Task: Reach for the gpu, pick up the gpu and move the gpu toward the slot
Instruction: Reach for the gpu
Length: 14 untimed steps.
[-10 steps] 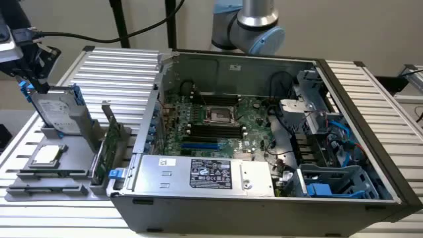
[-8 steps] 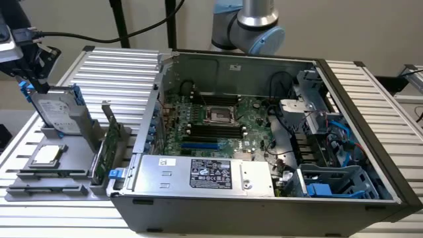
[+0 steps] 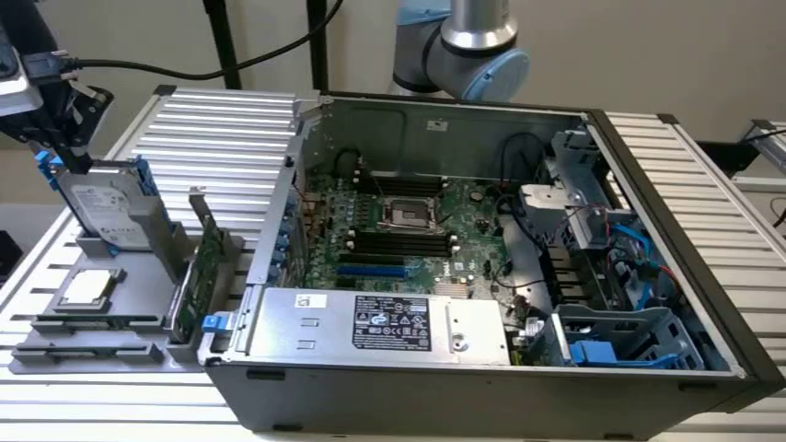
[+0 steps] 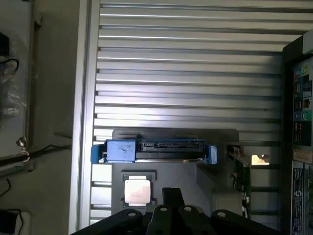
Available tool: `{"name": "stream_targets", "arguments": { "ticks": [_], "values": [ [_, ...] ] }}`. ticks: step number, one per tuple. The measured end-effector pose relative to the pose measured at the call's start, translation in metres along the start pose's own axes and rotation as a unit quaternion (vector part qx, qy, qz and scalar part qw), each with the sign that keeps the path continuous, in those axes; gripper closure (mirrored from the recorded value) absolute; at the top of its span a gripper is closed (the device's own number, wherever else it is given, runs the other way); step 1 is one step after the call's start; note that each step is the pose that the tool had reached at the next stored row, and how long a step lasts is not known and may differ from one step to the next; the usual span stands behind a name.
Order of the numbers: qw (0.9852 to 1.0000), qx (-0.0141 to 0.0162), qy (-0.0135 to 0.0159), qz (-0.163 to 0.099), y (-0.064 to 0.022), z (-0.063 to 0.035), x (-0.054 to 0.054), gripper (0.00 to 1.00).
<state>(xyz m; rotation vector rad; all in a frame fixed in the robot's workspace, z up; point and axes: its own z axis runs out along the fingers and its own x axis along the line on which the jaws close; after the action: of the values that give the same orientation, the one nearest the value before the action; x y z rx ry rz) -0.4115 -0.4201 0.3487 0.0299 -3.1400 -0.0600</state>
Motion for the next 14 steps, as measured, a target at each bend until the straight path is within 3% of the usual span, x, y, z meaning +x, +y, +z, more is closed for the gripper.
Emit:
{"name": "stream_targets", "arguments": {
  "ticks": [5, 14],
  "values": [
    [1.0, 0.0001, 0.0, 0.0, -0.0008, 0.0, -0.002, 0.89],
    [1.0, 0.0003, 0.0015, 0.0, -0.0192, -0.0008, -0.037, 0.89]
  ]
}}
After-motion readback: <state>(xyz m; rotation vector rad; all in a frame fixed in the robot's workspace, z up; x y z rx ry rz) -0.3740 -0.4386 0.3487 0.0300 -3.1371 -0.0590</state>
